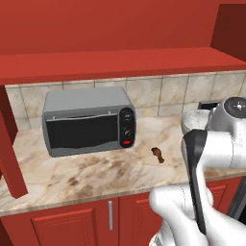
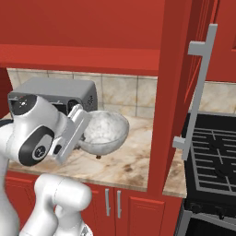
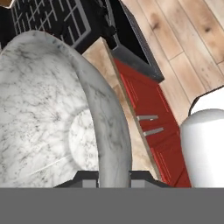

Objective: Retrieve the bowl from the cabinet, then place the raw meat into the bowl to avoid contamination.

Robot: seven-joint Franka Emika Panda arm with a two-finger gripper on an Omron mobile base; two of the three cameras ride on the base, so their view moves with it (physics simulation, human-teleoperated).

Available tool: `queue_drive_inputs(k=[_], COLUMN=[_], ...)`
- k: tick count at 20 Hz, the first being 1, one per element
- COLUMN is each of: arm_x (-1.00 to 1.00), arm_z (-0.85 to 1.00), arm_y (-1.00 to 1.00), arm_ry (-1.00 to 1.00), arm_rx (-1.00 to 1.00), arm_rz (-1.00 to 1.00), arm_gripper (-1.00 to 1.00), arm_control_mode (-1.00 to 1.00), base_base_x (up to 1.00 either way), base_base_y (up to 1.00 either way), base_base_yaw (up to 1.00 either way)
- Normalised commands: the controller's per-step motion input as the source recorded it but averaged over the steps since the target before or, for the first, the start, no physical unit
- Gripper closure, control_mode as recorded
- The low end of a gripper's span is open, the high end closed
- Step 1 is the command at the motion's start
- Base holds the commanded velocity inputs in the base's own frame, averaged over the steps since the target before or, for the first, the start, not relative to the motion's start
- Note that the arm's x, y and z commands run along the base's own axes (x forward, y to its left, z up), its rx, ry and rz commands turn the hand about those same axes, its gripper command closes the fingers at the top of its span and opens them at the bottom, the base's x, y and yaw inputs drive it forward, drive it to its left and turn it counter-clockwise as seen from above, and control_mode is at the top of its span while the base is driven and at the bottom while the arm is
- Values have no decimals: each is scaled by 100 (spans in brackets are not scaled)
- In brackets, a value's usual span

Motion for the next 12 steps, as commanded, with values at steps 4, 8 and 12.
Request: queue_drive_inputs(k=[4,8,12], arm_x=[56,38,34], arm_z=[-49,-50,-51], arm_y=[-38,-27,-22], arm_ry=[10,1,0], arm_rx=[1,1,0], arm_rz=[3,3,3], arm_gripper=[100,100,100], arm_control_mode=[-100,-100,-100], base_base_x=[0,0,0], base_base_y=[0,0,0], base_base_yaw=[0,0,0])
